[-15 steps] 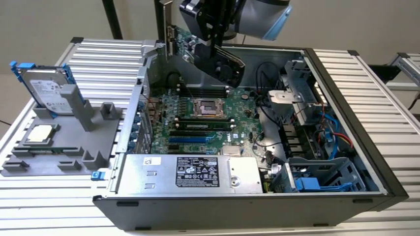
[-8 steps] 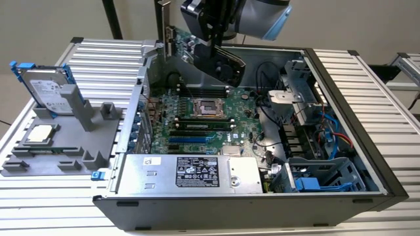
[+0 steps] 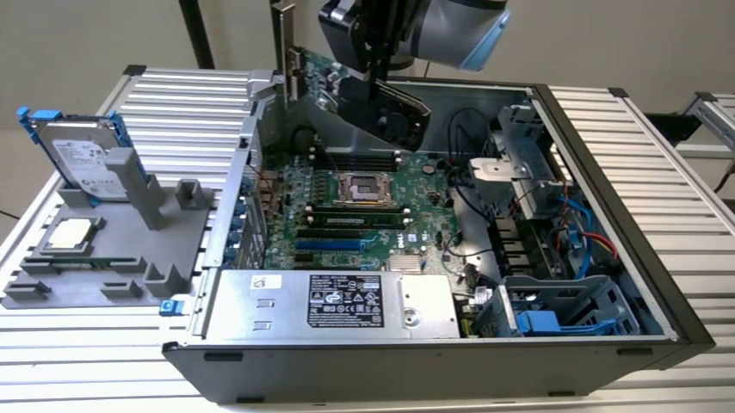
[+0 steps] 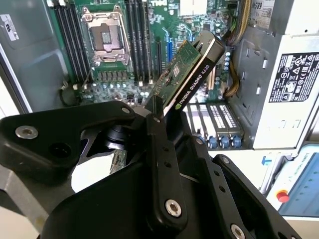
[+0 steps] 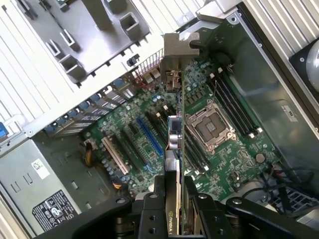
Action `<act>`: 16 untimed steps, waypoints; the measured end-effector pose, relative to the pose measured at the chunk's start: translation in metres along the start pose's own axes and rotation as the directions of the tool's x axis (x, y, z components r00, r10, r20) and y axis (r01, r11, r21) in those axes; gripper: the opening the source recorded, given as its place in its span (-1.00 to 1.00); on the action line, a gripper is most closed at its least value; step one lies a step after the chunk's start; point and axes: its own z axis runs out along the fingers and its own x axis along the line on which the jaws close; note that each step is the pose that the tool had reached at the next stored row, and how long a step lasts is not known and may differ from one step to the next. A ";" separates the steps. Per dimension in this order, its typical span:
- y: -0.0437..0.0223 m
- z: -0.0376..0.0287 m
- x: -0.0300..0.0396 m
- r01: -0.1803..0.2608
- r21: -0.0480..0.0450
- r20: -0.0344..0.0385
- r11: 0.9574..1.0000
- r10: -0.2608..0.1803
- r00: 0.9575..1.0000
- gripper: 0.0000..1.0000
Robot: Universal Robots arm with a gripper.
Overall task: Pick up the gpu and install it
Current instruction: 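Insert the gpu into the slot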
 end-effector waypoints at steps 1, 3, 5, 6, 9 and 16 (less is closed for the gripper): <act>0.0000 0.0000 0.0000 0.005 0.000 0.000 1.000 -0.005 1.000 -1.00; 0.0000 0.0000 0.0000 0.017 0.000 -0.001 1.000 -0.017 1.000 -1.00; 0.0000 0.0000 0.0000 0.028 -0.001 -0.002 1.000 -0.028 1.000 -1.00; 0.0000 0.0000 0.0000 0.033 -0.001 -0.002 0.999 -0.033 0.999 -1.00; 0.0000 0.0000 0.0000 0.050 -0.001 -0.004 0.999 -0.050 0.999 -1.00; 0.0000 0.0000 0.0000 0.089 -0.002 -0.006 0.996 -0.089 0.996 -1.00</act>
